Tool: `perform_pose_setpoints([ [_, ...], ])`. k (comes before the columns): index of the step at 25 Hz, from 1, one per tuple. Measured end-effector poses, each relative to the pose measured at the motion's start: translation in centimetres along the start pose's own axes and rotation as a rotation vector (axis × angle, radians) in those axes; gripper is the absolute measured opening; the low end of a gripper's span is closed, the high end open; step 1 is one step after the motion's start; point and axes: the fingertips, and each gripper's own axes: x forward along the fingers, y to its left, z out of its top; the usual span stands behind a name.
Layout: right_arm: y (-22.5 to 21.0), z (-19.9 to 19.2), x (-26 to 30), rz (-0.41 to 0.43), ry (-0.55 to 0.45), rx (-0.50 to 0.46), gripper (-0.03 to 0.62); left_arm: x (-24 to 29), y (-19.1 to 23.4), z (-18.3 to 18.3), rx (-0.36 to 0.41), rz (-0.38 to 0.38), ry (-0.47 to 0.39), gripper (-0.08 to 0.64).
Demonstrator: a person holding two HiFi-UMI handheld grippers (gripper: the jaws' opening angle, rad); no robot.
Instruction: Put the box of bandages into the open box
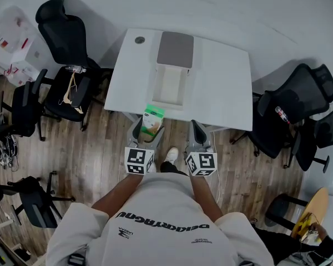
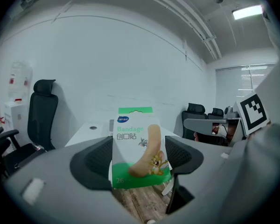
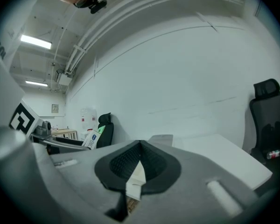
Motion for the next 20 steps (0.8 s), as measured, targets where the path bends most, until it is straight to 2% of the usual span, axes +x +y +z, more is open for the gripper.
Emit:
perform_pose_setpoints([
  [9, -3.6, -0.1, 2.5, 0.040, 0.012, 0.011, -0.003, 4.3, -0.7, 0.1, -0.004, 0.045, 0.021, 0.364],
  [15, -5.9, 0.0, 3.4, 0.047, 0.018, 0.018, -0.003, 6.6, -1.2, 0.6, -0.040, 0.060, 0.026, 0.364],
  [20, -6.9, -0.2, 4.0, 0.065, 0.020, 0.033, -0.003, 7.7, -1.4, 0.8, -0.033, 0.082, 0.034, 0.364],
])
